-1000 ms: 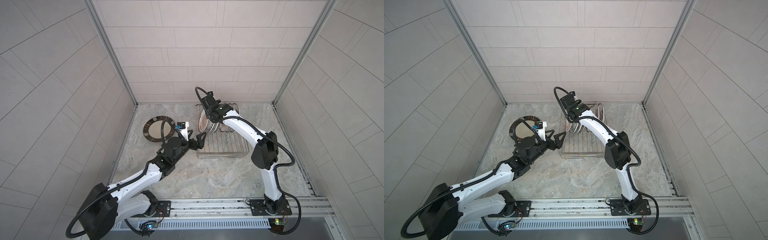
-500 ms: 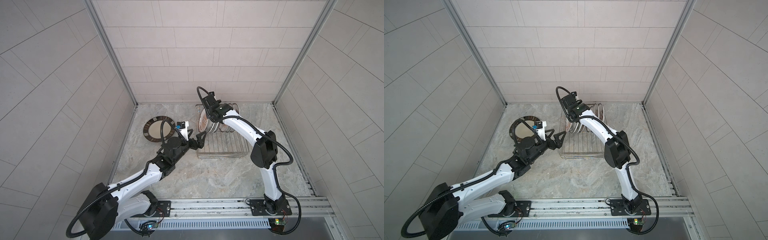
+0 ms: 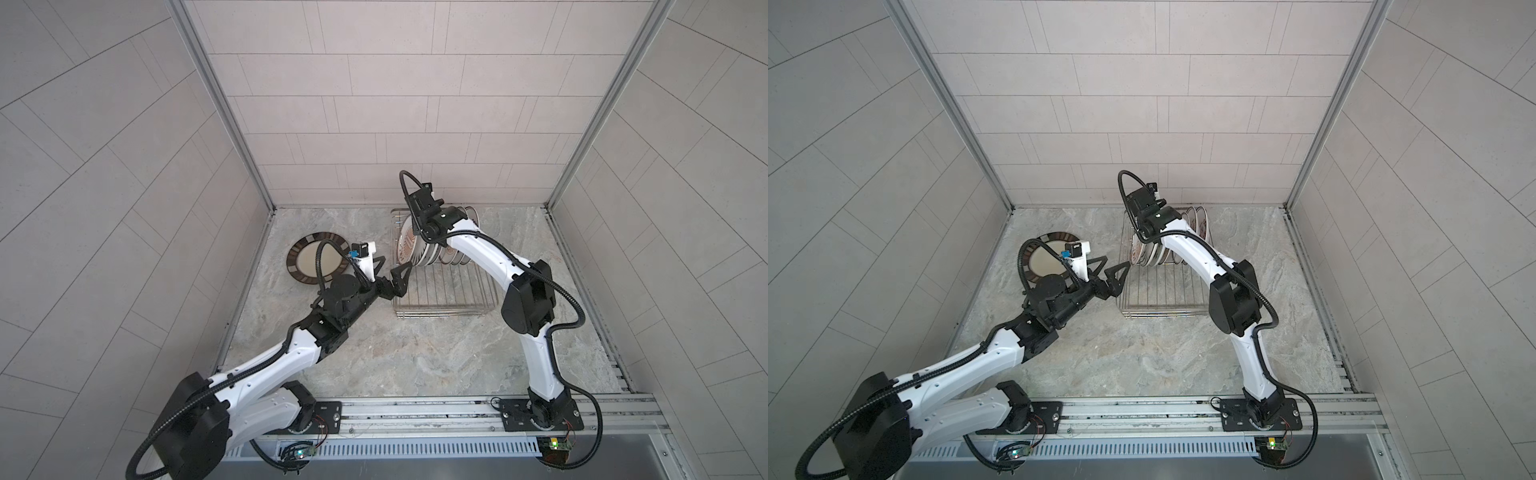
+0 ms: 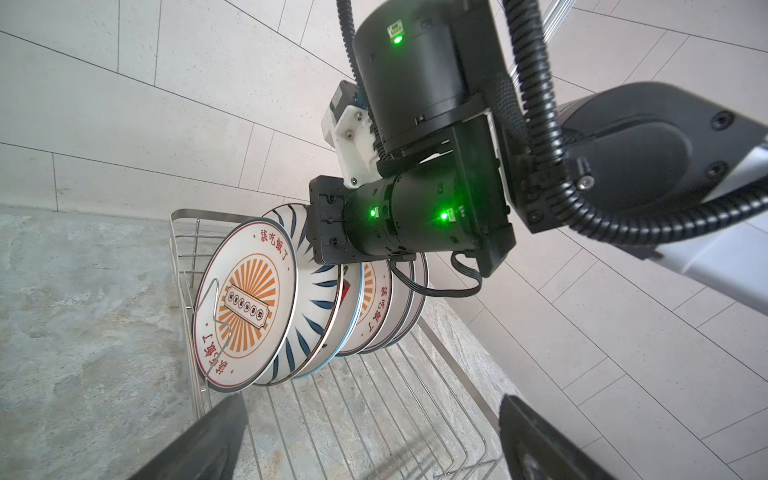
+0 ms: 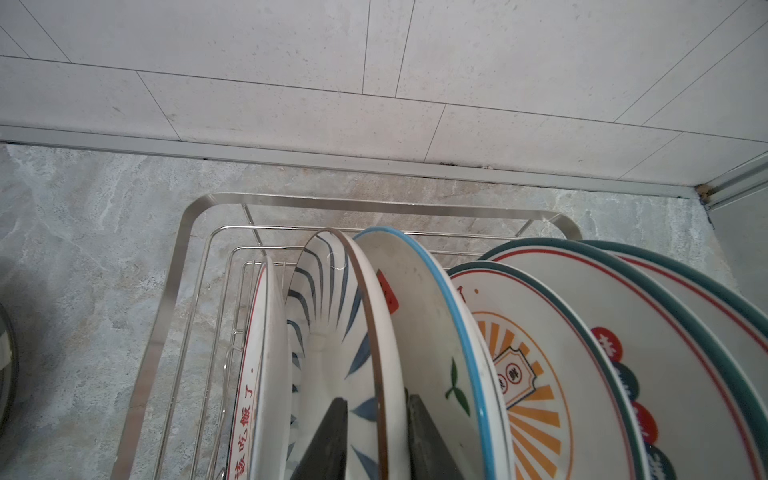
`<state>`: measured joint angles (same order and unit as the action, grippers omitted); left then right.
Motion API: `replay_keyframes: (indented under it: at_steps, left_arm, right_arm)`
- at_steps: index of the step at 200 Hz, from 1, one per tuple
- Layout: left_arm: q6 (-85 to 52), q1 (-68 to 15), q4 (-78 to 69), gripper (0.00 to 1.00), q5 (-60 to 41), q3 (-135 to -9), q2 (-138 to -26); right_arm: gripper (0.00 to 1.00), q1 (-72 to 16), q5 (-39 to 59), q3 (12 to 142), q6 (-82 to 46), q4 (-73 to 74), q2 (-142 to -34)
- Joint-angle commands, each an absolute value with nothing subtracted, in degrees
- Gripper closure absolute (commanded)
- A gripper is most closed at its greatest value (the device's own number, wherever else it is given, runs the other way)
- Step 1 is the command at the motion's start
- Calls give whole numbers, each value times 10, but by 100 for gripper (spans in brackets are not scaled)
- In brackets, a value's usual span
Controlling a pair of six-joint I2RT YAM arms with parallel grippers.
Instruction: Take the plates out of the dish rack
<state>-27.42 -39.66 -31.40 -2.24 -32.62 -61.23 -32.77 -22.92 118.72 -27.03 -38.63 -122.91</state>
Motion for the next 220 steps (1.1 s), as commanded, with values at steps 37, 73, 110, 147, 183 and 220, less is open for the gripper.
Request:
replay_keyframes:
  at_steps: [37, 73, 110, 147, 183, 220]
  left_arm:
    - [-254, -398, -315, 0, -25, -333, -604]
    - [-226, -398, -269, 0, -2, -339, -579]
    - [-224, -398, -272, 0, -3, -332, -567]
    - [-229, -398, -268, 0, 0, -336, -581]
    - [-233, -398, -272, 0, -5, -335, -586]
    - [-232, -398, -256, 0, 9, -339, -583]
  right_arm:
    - [74, -328, -209, 1147, -292, -343, -1221]
    - [75, -326, -206, 1165, -290, -360, -1226]
    - [76, -326, -221, 1161, -296, -358, -1226]
    - [82, -327, -222, 1138, -301, -335, -1215]
    - [83, -328, -222, 1126, -307, -323, -1207]
    - [87, -342, -254, 1112, -300, -306, -1183]
